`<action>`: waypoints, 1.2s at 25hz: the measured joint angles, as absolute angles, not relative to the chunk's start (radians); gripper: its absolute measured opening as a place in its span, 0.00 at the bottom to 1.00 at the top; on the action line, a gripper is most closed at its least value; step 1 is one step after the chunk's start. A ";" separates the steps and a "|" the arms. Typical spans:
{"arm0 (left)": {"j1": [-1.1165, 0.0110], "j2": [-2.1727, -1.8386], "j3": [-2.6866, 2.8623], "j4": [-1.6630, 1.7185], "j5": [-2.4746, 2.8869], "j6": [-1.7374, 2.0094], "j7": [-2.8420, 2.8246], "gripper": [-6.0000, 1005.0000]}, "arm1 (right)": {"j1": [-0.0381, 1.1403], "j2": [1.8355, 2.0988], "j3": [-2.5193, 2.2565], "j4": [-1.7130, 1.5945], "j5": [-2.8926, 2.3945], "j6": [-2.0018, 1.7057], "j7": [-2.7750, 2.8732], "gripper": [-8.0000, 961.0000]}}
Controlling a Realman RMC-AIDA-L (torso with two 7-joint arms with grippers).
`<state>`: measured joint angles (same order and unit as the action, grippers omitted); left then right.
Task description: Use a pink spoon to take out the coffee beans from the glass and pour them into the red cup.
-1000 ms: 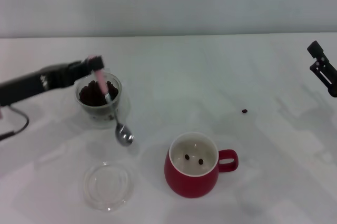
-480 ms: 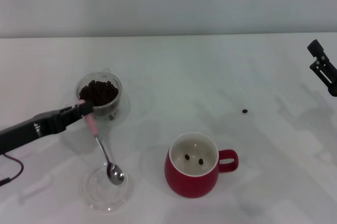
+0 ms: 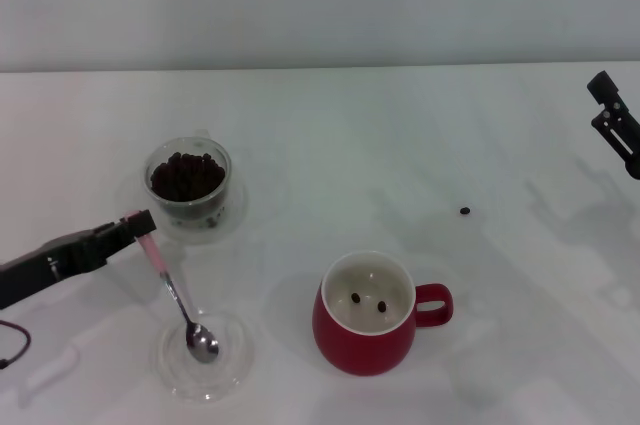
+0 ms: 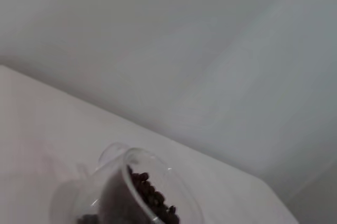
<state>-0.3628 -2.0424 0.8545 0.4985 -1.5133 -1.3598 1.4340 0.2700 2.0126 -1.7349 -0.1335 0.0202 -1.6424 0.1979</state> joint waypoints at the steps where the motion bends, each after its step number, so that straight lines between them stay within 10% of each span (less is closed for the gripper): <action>1: -0.367 -2.048 0.856 0.494 -1.508 -1.345 1.438 0.13 | 0.271 2.013 -1.735 -0.134 0.020 -1.642 0.198 0.85; 20: -0.427 -2.065 0.854 0.446 -1.453 -1.279 1.552 0.21 | 0.273 2.013 -1.735 -0.133 0.020 -1.605 0.201 0.85; 30: -0.326 -2.066 0.832 0.528 -1.614 -1.302 1.796 0.68 | 0.275 2.013 -1.735 -0.150 0.030 -1.604 0.196 0.85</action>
<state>-0.3263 -2.0662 0.8325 0.5282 -1.6144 -1.3016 1.7963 0.2746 2.0126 -1.7349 -0.1496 0.0303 -1.6043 0.1956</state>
